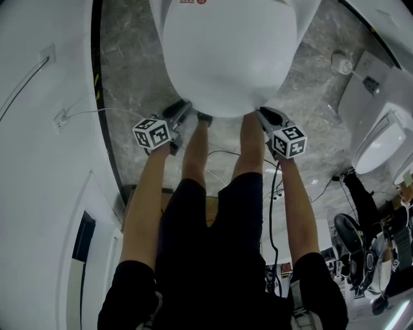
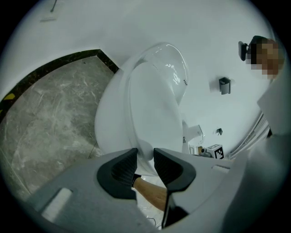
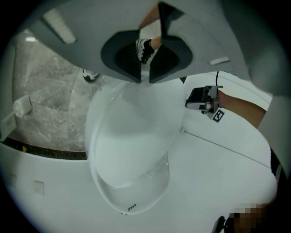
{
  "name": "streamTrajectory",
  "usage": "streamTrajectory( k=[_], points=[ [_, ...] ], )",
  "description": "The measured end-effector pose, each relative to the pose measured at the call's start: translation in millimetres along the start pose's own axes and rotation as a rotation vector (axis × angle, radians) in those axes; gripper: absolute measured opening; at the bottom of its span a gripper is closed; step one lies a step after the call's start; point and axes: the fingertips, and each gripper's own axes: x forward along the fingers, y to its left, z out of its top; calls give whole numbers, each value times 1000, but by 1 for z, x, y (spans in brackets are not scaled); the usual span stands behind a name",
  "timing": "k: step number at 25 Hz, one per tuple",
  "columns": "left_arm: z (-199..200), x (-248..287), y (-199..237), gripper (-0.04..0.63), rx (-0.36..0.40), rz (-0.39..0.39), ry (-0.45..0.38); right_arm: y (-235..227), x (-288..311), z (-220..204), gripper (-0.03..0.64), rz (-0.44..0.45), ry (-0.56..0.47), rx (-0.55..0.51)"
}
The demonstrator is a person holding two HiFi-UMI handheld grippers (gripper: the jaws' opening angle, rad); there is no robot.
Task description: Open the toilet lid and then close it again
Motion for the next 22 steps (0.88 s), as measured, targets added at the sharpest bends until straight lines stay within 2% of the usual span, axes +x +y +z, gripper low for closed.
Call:
streamTrajectory(
  k=[8, 10, 22],
  points=[
    [-1, 1, 2, 127, -12, 0, -10, -3, 0, 1, 67, 54, -67, 145],
    [0, 1, 2, 127, -12, 4, -14, -6, 0, 2, 110, 47, -81, 172],
    [-2, -3, -3, 123, -8, 8, -15, -6, 0, 7, 97, 70, -119, 246]
  ],
)
